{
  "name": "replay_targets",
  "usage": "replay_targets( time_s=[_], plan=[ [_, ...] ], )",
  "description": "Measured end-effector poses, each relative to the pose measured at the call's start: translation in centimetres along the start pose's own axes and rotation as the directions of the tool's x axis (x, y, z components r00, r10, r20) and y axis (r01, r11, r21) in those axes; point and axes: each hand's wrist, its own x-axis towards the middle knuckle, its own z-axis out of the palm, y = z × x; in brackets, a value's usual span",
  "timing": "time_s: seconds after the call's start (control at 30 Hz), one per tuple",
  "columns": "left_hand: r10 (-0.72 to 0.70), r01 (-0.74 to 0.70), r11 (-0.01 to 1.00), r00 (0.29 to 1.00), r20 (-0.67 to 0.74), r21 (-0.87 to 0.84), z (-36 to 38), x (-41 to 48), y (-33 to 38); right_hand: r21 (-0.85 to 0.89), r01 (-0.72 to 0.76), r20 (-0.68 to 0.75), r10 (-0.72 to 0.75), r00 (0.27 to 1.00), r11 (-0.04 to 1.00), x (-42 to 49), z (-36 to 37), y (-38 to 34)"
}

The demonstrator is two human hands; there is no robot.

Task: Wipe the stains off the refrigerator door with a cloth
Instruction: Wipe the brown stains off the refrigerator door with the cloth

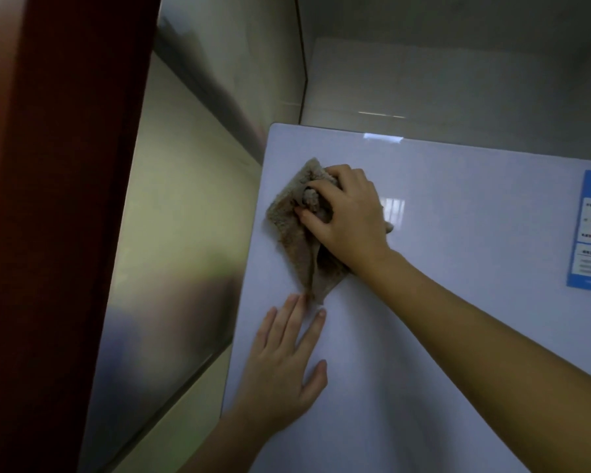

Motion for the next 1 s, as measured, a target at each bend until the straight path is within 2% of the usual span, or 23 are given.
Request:
replay_targets(
  time_s=[0.1,0.17,0.4,0.53,0.77,0.87,1.0],
  plan=[
    [-0.027,0.027,1.000,1.000,0.000,0.012,0.0,-0.1,0.1,-0.031,0.107,0.042,-0.106,0.994,0.994,0.1,1.2,-1.2],
    [-0.026,0.026,1.000,1.000,-0.002,0.015,-0.2,0.0,0.0,-0.033,0.095,0.041,-0.094,0.995,0.995,0.5,0.8,-0.9],
    [0.018,-0.017,1.000,0.999,-0.035,0.020,-0.4,-0.1,0.0,-0.083,-0.111,-0.099,0.103,0.990,0.990,-0.8,-5.6,6.3],
    [0.029,-0.026,0.999,0.996,-0.083,0.030,0.0,-0.1,-0.3,-0.059,-0.291,-0.167,0.278,0.946,0.955,-4.6,-10.4,11.2],
    [0.033,-0.032,0.999,0.997,-0.063,0.009,0.0,0.2,-0.2,-0.033,-0.442,-0.205,0.426,0.881,0.897,-8.1,-14.2,14.3],
    [0.053,-0.055,0.998,0.996,-0.072,-0.030,-0.9,0.0,-0.3,-0.024,-0.430,-0.231,0.413,0.881,0.903,-6.8,-12.3,12.8],
    [-0.001,-0.007,0.998,0.991,-0.137,-0.061,-1.5,-2.2,-1.7,-0.027,-0.304,-0.202,0.293,0.935,0.952,-3.8,-7.7,7.9]
  ],
)
